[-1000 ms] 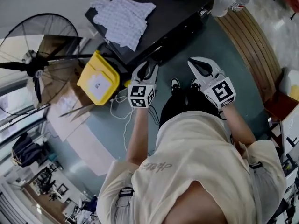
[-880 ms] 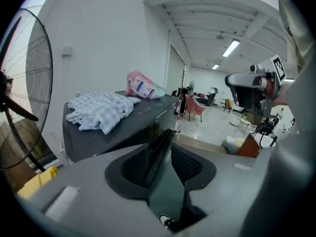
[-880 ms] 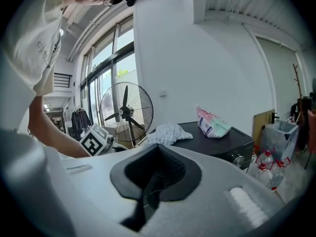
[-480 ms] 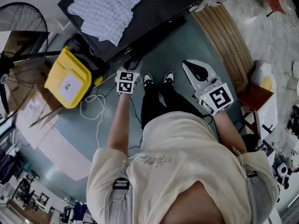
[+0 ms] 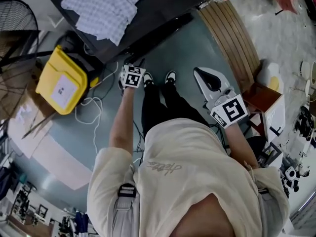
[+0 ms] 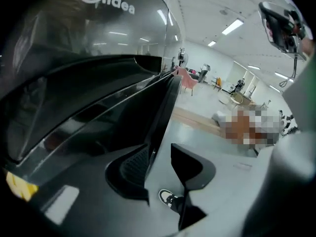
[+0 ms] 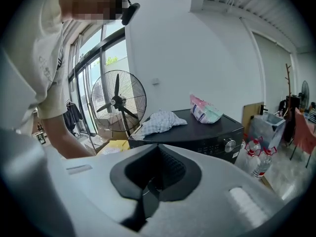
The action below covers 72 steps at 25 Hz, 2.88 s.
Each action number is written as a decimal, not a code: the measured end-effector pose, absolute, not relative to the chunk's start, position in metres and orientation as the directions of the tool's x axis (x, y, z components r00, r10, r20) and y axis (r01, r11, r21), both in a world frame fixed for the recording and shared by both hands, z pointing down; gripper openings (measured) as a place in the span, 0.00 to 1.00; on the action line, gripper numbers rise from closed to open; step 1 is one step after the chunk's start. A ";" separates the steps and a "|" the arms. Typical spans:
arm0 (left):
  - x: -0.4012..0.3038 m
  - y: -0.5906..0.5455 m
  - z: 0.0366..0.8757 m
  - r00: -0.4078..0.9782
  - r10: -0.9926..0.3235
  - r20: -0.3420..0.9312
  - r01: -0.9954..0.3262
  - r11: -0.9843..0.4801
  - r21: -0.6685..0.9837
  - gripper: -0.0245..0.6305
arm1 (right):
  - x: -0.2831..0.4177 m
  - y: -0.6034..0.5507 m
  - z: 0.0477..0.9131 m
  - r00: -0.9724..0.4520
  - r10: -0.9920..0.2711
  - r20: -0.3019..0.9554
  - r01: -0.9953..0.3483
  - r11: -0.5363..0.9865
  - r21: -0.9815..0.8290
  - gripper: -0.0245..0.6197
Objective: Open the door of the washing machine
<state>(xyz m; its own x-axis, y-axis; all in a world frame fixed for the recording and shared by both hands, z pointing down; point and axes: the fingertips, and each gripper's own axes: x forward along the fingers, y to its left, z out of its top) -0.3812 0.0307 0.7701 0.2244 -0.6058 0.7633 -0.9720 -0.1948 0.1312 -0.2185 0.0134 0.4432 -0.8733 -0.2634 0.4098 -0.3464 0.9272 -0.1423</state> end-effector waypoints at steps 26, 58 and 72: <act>-0.384 0.041 0.835 0.235 -0.433 0.870 -0.938 -0.337 0.085 0.15 | -0.191 0.029 0.453 -0.807 -0.396 0.437 -0.491 0.862 -0.126 0.04; -0.300 0.071 0.828 0.311 -0.403 0.861 -0.912 -0.383 0.149 0.16 | -0.148 0.043 0.461 -0.728 -0.534 0.430 -0.632 0.765 -0.121 0.04; -0.205 0.107 0.848 0.279 -0.276 0.920 -0.939 -0.279 0.201 0.16 | -0.046 0.028 0.469 -0.787 -0.475 0.394 -0.568 0.806 -0.164 0.04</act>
